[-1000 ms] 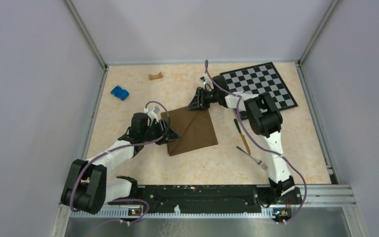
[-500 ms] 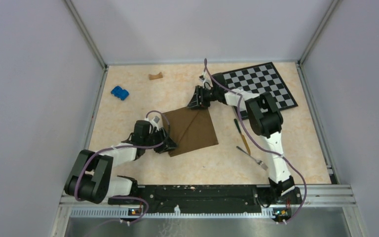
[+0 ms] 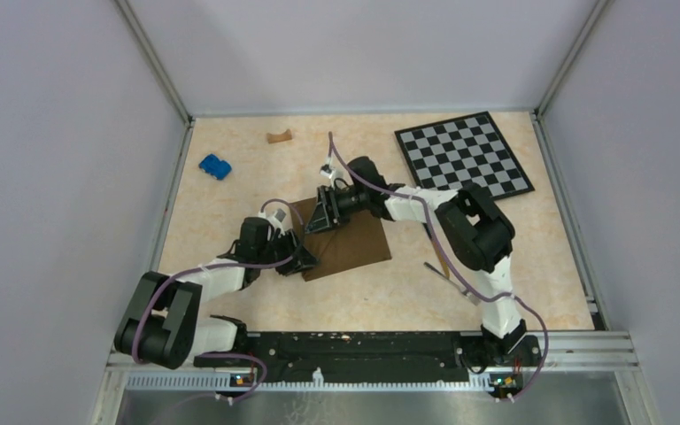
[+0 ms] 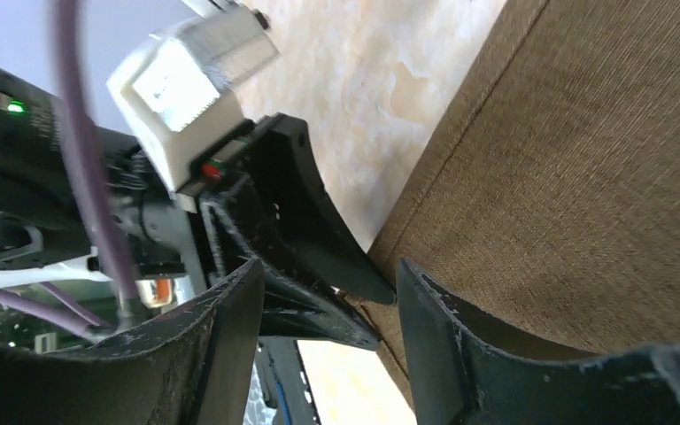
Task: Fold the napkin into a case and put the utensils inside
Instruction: Smooth out the upper triangle-folded napkin at the center of the board.
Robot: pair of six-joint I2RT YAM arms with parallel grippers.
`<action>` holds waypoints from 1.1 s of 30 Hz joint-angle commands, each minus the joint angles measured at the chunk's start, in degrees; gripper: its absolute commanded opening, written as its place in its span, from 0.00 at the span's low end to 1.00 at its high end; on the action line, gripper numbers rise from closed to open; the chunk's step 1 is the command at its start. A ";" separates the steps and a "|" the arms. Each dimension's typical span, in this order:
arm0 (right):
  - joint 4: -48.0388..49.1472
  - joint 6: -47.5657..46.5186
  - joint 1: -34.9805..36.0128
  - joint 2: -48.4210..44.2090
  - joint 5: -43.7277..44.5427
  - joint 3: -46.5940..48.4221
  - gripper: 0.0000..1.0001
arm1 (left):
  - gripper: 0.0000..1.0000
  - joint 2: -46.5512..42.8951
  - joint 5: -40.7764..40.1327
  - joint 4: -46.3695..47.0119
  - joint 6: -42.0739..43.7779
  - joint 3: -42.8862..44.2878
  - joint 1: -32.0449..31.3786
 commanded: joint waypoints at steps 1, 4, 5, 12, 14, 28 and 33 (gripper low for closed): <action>5.92 0.92 -1.58 2.45 -1.38 -0.28 0.57 | 0.42 -0.92 -3.50 -1.54 0.86 -2.16 -0.02; 6.42 0.81 -3.13 4.41 -1.99 0.19 0.57 | 0.41 -1.45 -3.67 -1.12 0.17 -3.04 -0.03; 7.04 1.03 -3.52 4.87 -2.20 -0.16 0.57 | 0.41 -1.60 -3.63 -0.93 -0.04 -3.35 -0.03; 13.88 2.88 -5.75 8.82 -3.12 -2.99 0.57 | 0.41 -2.32 -3.31 -0.05 -0.97 -4.77 -0.02; 14.51 3.23 -7.21 10.21 -3.35 -2.40 0.57 | 0.41 -2.60 -3.40 -0.06 -0.96 -4.99 -0.03; 10.01 3.20 -16.05 17.16 -3.19 9.62 0.57 | 0.40 -3.32 -3.03 0.28 -1.13 -6.03 0.00; 8.97 4.30 -18.26 19.89 -3.32 14.59 0.57 | 0.40 -3.51 -3.01 0.19 -1.05 -6.08 -0.03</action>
